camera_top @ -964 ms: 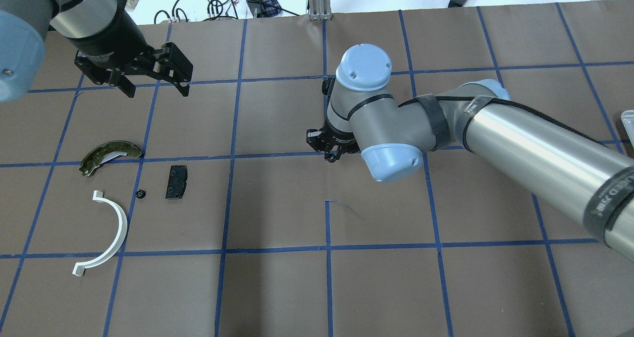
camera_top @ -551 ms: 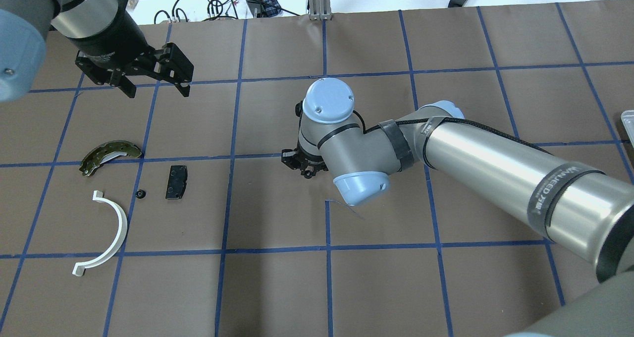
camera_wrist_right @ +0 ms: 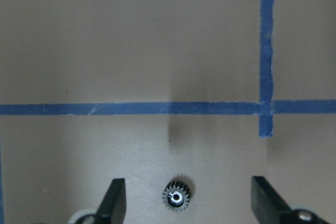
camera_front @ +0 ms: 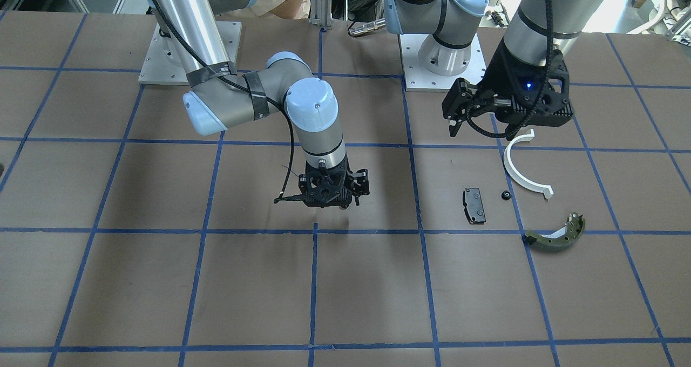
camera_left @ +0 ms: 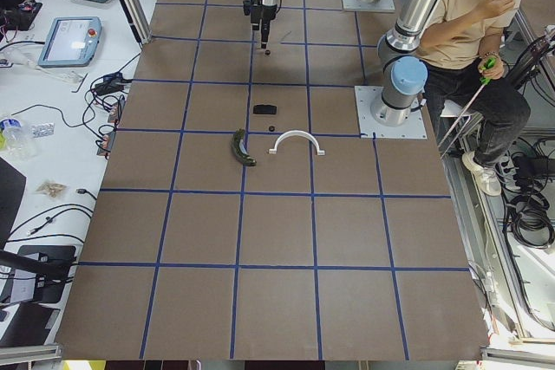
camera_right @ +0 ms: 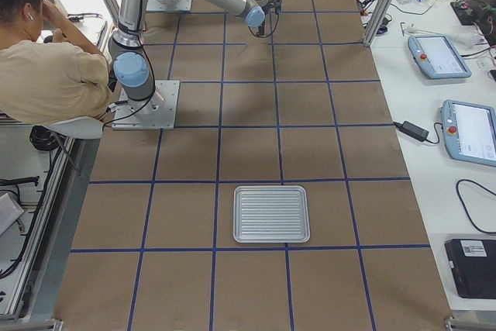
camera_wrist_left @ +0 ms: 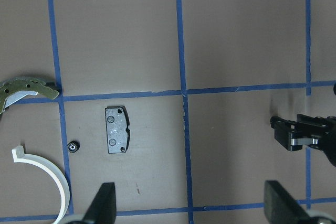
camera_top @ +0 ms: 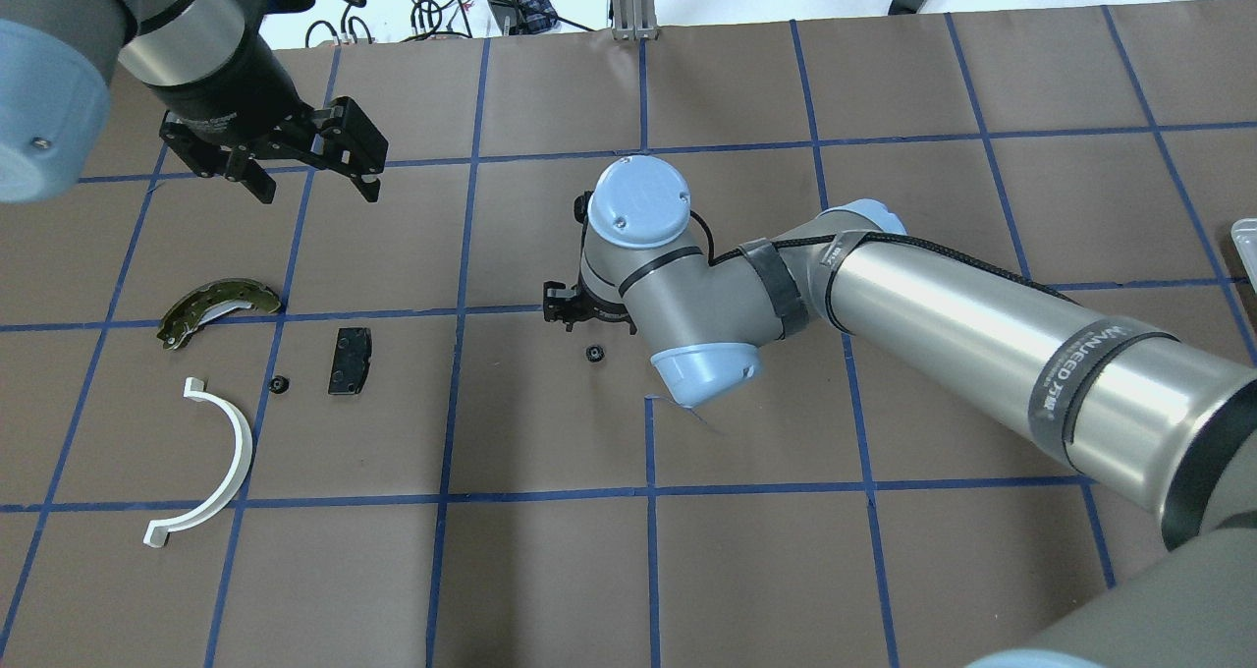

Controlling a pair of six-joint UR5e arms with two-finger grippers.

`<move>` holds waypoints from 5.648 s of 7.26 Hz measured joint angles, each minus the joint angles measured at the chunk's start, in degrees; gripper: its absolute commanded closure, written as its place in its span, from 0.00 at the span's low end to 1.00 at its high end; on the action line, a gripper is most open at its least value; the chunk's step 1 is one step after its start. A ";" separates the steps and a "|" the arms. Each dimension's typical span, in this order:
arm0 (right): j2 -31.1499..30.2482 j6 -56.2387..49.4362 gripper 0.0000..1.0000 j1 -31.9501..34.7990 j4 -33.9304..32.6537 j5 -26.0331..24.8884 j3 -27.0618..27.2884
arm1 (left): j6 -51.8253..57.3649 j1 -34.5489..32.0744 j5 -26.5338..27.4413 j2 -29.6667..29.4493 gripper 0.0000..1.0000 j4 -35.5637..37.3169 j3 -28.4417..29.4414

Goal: Place bearing gear from tray to pile

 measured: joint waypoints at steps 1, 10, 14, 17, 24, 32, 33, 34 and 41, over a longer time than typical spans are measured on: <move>-1.57 -2.16 0.00 -2.85 2.09 -0.31 -0.46 | -0.05 0.01 -0.18 -1.89 0.00 0.26 -1.09; -28.09 -24.48 0.00 -27.05 43.87 -6.83 -4.83 | -21.25 -20.63 0.03 -21.21 0.00 34.69 -16.45; -27.91 -23.56 0.00 -26.79 48.83 -7.01 -8.59 | -21.02 -21.15 0.16 -24.37 0.84 38.59 -17.23; -27.86 -22.42 0.00 -26.33 49.06 -6.90 -8.60 | -18.71 -21.24 0.27 -24.40 1.00 38.94 -17.44; -27.80 -23.21 0.00 -26.29 48.57 -6.99 -8.61 | -5.15 -2.88 4.20 -18.86 1.00 32.76 -16.45; -28.27 -22.70 0.00 -26.29 48.94 -7.69 -8.50 | 23.13 20.16 6.16 -18.44 1.00 32.54 -22.36; -28.27 -22.68 0.00 -26.29 49.00 -7.76 -8.47 | 23.12 20.25 5.73 -18.49 0.60 32.77 -22.77; -28.28 -22.66 0.00 -26.29 49.05 -7.82 -8.46 | 23.20 20.28 5.62 -18.40 0.01 33.25 -22.88; -28.29 -23.18 0.00 -26.29 49.02 -7.97 -8.45 | 13.62 8.80 3.25 -11.85 0.00 26.69 -15.93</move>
